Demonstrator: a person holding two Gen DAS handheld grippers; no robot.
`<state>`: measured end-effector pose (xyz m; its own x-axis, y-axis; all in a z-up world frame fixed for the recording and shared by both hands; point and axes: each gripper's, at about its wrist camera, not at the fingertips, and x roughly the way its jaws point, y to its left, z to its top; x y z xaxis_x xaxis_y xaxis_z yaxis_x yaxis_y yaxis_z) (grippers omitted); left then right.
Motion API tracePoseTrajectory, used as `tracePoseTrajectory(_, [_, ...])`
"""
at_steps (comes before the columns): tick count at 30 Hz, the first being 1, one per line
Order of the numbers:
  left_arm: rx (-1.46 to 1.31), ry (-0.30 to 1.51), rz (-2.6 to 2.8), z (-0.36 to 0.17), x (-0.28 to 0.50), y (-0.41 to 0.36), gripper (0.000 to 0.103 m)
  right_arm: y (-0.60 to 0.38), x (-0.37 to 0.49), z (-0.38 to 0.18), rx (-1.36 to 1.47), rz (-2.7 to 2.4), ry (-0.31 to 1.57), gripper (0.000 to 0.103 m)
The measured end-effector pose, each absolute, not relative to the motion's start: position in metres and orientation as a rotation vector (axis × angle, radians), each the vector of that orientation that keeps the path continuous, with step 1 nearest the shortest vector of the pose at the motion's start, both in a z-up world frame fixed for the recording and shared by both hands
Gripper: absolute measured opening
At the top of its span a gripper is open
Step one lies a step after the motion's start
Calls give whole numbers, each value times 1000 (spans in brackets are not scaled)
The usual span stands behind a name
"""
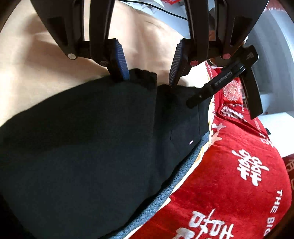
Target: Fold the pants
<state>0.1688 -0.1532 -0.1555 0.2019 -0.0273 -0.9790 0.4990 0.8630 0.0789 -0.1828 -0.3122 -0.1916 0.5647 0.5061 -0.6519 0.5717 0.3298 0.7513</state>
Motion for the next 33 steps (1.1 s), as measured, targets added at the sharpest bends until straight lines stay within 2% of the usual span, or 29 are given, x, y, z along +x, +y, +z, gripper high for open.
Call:
tracePoseTrajectory(3, [444,1285,-379,-153,183,-157,100,-316,-172,-192,1334,-57,1058,48])
tracePoseTrajectory(4, [457,1267,-382,-153,186,-159,100,-317,-167,-190,1315,-60,1085,43])
tracePoseTrajectory(5, [483,1248,-387,-154,192,-159,100,-317,-159,-185,1257,-61,1118,20])
tracePoseTrajectory(6, [525,1231,-389,-156,195,-159,100,-317,-154,-181,1215,-68,1134,9])
tracePoseTrajectory(10, [615,1240,-386,-170,195,-135,100,-308,-160,-164,1147,-69,1158,8])
tracePoseTrajectory(14, [564,1253,-423,-176,191,-109,102,-292,-174,-182,1124,-113,1215,8])
tracePoseTrajectory(18, [581,1230,-425,-175,186,-111,102,-289,-186,-188,1188,-119,1189,8])
tracePoseTrajectory(22, [589,1254,-414,-171,185,-114,102,-283,-190,-170,1100,-72,1312,12])
tracePoseTrajectory(27, [592,1221,-446,-158,192,-121,102,-321,-185,-124,894,-144,1238,12])
tracePoseTrajectory(31, [638,1238,-428,-172,196,-133,102,-344,-163,-154,862,-171,1327,12])
tracePoseTrajectory(33, [641,1252,-429,-180,197,-128,102,-349,-176,-164,927,-148,1286,11])
